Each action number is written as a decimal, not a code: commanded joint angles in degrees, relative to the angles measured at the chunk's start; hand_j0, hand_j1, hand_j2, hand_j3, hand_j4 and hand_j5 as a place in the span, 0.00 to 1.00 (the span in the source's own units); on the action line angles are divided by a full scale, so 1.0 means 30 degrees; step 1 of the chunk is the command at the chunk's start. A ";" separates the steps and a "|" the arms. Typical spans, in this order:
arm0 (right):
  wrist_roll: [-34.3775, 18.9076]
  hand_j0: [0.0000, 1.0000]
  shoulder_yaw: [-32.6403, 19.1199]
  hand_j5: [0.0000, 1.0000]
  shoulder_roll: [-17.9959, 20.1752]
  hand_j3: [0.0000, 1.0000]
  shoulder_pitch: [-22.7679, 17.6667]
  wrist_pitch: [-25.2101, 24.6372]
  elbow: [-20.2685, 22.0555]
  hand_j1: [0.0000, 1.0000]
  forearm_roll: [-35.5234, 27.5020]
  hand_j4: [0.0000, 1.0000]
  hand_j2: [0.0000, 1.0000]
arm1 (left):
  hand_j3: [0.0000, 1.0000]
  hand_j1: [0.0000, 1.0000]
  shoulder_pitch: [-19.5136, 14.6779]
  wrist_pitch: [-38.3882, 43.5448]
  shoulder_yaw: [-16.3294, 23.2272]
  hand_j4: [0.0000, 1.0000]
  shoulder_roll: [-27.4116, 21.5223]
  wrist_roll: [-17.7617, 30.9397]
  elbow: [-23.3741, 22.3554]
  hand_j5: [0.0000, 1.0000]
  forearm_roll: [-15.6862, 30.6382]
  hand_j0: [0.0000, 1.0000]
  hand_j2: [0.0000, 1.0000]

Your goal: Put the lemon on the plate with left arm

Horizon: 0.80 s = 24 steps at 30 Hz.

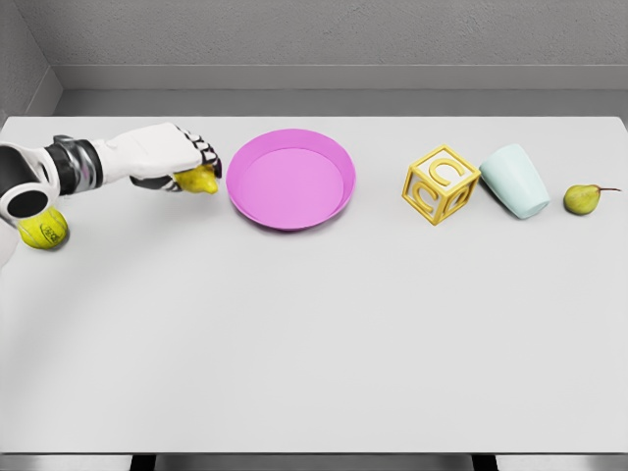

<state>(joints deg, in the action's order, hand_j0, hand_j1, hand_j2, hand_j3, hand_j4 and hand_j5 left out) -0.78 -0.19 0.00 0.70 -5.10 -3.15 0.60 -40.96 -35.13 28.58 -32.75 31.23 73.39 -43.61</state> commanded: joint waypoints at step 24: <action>-0.0002 1.00 0.0004 1.00 0.0001 1.00 0.0000 0.0000 -0.0006 1.00 -0.0025 1.00 1.00 | 0.55 0.55 -0.0850 0.0042 0.0258 0.55 0.3710 0.0080 0.0352 0.55 -0.1021 0.55 0.55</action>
<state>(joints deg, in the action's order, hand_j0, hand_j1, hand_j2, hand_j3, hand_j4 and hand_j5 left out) -0.78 -0.19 0.00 0.70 -5.10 -3.14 0.60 -43.51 -35.18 29.39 -22.63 31.44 74.57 -46.47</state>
